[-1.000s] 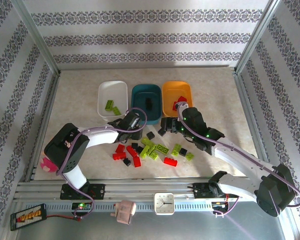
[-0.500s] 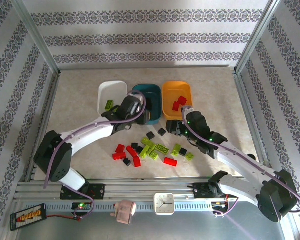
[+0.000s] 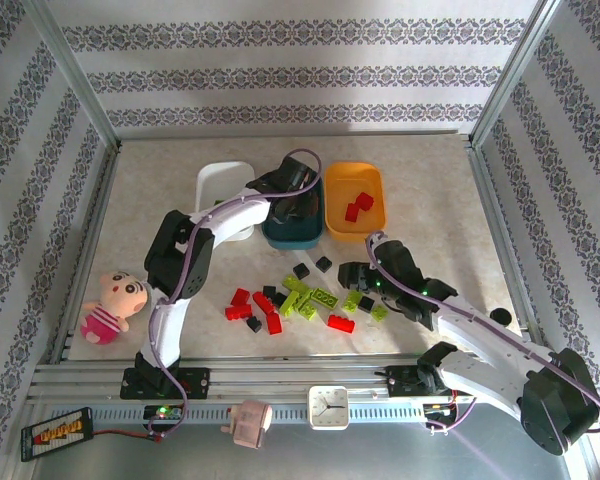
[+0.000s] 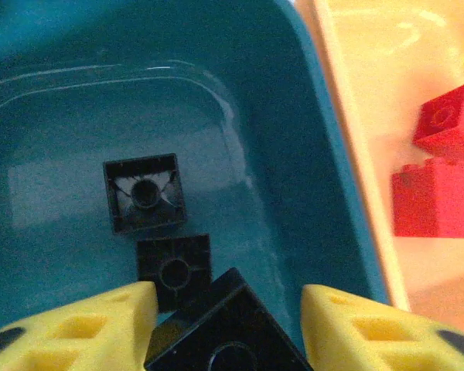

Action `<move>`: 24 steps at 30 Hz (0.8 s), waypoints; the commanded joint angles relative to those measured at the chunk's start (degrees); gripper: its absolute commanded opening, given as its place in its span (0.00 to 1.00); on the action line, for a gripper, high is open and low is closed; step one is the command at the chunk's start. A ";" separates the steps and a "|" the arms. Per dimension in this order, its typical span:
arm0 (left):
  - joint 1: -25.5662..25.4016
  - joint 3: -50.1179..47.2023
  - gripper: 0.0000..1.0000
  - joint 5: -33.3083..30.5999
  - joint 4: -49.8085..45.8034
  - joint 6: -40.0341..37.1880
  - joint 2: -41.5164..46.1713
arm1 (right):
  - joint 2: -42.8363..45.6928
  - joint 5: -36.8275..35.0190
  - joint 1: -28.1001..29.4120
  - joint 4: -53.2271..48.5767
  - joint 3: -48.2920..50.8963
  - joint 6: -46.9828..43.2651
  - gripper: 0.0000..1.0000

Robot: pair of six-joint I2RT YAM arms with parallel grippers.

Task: Sort the legos into containers by color
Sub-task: Place the lego in the container, then pick up the lego from the center of the table.

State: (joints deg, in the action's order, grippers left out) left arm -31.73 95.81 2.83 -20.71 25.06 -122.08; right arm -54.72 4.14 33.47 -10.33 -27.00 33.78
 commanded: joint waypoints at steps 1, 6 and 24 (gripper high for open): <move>0.79 4.79 0.63 -0.02 -4.41 -1.33 -0.10 | 1.02 1.11 1.30 -3.50 0.94 0.58 0.65; 0.61 2.22 0.78 3.86 -1.83 0.15 5.59 | 0.62 1.04 2.42 -4.14 0.82 0.33 0.65; -3.60 -50.18 1.00 3.58 15.03 9.49 54.80 | -31.58 0.44 3.60 1.07 -16.13 -10.66 0.67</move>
State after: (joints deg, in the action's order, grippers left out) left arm -34.57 50.02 8.43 -8.29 31.59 -72.53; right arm -82.81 4.99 36.56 -10.72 -40.60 25.23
